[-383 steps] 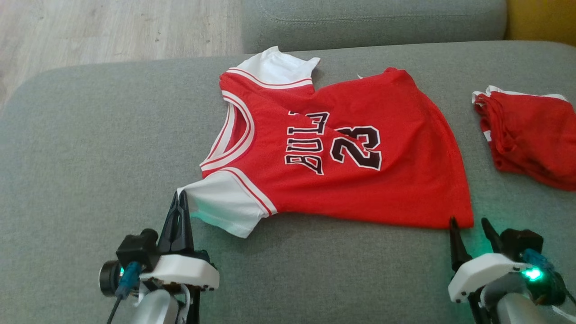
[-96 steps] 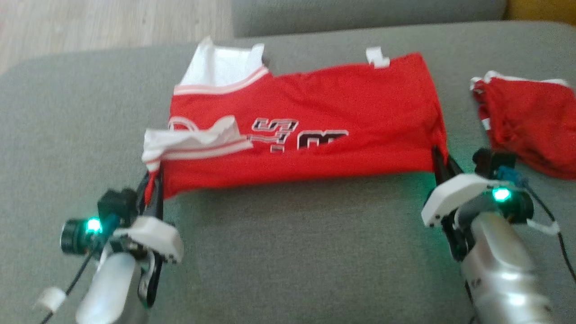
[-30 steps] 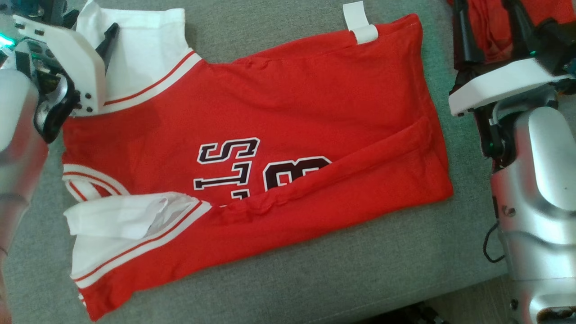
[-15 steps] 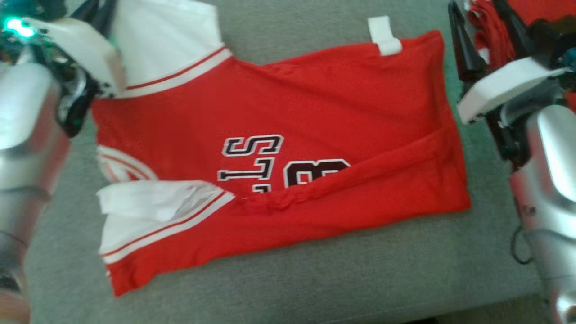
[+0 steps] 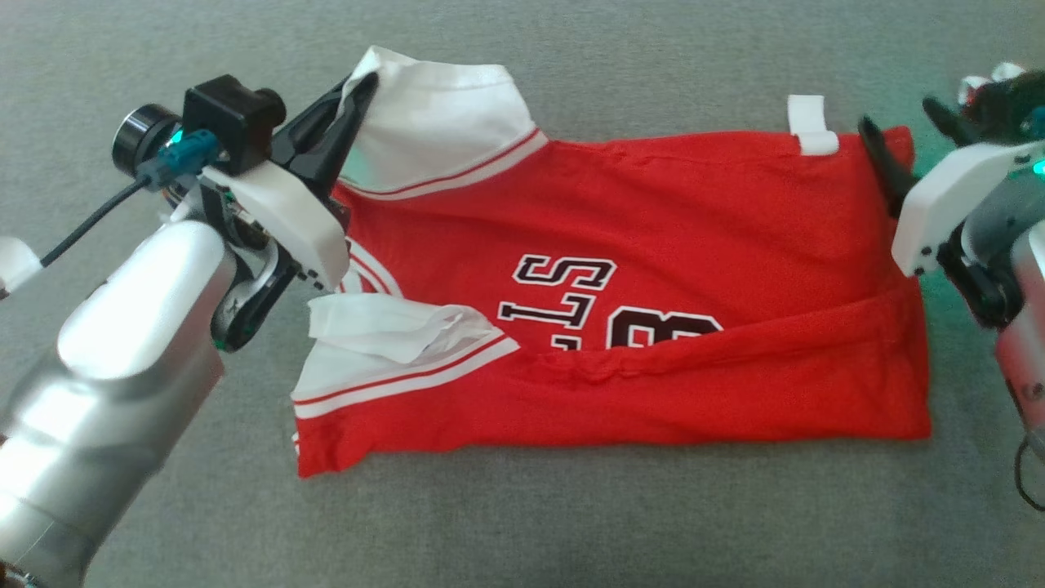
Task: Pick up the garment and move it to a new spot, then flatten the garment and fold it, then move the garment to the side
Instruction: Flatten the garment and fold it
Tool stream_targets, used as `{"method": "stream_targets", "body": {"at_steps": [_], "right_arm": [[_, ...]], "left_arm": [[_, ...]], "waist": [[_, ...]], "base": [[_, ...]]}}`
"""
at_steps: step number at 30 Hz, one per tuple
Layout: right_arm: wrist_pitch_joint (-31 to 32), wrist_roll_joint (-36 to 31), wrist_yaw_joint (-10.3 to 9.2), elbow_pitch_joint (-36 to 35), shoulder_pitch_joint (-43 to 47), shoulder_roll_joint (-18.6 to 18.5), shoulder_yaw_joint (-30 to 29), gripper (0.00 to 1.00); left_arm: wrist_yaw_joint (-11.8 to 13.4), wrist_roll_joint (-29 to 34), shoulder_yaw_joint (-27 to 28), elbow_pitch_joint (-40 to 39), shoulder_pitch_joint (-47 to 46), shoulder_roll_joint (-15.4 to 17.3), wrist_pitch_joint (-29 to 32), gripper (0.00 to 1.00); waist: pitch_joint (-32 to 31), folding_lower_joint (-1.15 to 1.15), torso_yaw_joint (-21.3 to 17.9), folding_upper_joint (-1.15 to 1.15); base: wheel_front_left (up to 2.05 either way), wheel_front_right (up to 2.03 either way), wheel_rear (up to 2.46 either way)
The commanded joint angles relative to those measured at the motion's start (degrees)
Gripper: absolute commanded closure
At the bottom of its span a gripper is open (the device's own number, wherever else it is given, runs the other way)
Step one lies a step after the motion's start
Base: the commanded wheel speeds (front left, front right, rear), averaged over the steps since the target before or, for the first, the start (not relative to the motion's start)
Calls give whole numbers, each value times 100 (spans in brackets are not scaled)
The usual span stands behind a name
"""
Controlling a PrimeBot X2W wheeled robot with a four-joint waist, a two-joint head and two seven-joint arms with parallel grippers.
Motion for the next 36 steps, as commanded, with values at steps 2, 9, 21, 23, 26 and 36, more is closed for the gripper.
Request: {"method": "stream_targets", "body": {"at_steps": [2, 9, 21, 23, 26, 36], "right_arm": [[119, 175, 37, 131, -187, -184, 245, 0], [235, 354, 37, 649, -412, -289, 660, 0], [387, 944, 37, 960, -797, -299, 1095, 100], [201, 1078, 37, 935, -916, -242, 1031, 100], [-79, 1275, 37, 893, -1127, -165, 909, 100], [-932, 1383, 37, 934, -1954, 4, 692, 100]], "left_arm": [[138, 35, 200, -515, -115, 347, 113, 100], [327, 9, 191, -1082, -29, 489, 336, 100], [487, 7, 269, -1008, -103, 645, 413, 100], [516, 11, 317, -904, -155, 673, 375, 100], [541, 23, 403, -687, -296, 704, 301, 100], [356, 208, 569, 393, -1273, 500, -96, 100]], "waist": [[-10, 1, 107, 0], [100, 1, 163, 0], [188, 1, 86, 0], [188, 1, 44, 0], [214, 1, -27, 0], [449, 1, -243, 0]], "base": [[0, 0, 0], [0, 0, 0], [0, 0, 0], [0, 0, 0], [0, 0, 0], [0, 0, 0]]}}
